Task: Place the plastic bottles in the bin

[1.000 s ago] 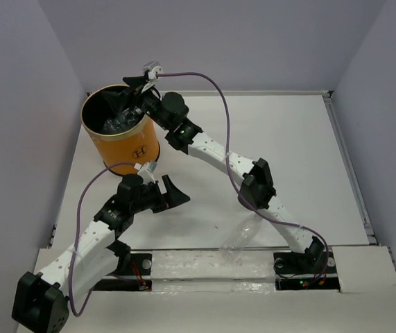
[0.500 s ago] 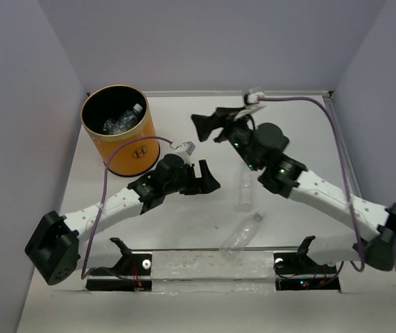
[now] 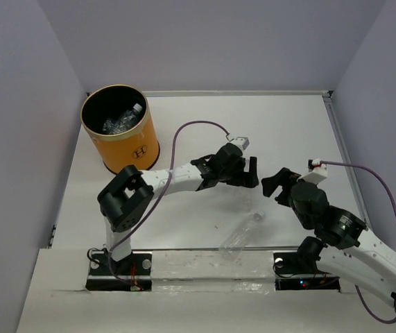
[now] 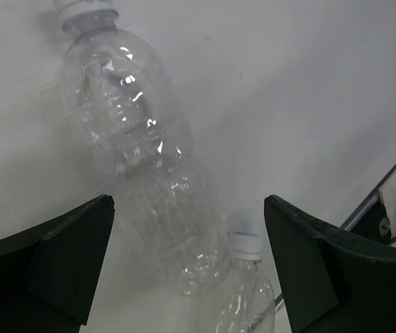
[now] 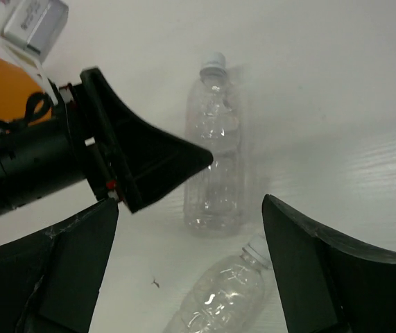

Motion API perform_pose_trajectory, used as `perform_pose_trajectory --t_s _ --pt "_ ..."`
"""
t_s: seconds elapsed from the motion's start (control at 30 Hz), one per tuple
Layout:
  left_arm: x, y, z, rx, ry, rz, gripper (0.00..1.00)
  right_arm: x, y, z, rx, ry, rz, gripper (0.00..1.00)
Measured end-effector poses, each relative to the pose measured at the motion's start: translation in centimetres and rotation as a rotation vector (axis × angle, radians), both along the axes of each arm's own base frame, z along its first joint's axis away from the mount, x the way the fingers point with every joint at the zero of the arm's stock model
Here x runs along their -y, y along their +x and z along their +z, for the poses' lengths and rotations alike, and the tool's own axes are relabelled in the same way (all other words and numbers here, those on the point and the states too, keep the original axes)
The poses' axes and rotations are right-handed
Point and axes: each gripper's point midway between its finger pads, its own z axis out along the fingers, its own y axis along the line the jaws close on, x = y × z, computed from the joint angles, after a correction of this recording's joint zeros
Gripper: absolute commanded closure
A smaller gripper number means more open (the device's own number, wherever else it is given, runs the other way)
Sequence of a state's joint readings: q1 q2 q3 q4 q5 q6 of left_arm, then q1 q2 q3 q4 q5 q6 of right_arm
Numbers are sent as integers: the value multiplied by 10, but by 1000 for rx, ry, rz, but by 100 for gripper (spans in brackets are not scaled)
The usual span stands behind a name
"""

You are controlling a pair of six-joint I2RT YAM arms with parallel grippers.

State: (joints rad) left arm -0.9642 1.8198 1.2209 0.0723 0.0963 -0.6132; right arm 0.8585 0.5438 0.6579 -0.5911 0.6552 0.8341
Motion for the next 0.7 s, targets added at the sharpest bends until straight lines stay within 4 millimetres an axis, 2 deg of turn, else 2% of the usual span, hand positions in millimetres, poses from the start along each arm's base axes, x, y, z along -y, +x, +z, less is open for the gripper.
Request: perform_pose_trajectory --t_s 0.13,0.2,0.37,0.47,0.57,0.7 --pt "20 23 -15 23 43 10 1 4 -15 -37 -129 -4 -15 4" --pt "22 32 -23 34 76 28 2 13 -23 -55 -197 -36 -40 4" --pt "17 48 -51 59 178 74 10 17 -34 -61 -237 -20 -38 3" --pt "13 57 -64 79 232 97 23 9 -40 -68 -286 -12 -1 2" --pt "11 62 -67 95 252 111 31 -5 -47 -85 -367 -14 54 2" --pt "6 67 -66 112 258 124 33 -24 -59 -113 -469 1 130 1"
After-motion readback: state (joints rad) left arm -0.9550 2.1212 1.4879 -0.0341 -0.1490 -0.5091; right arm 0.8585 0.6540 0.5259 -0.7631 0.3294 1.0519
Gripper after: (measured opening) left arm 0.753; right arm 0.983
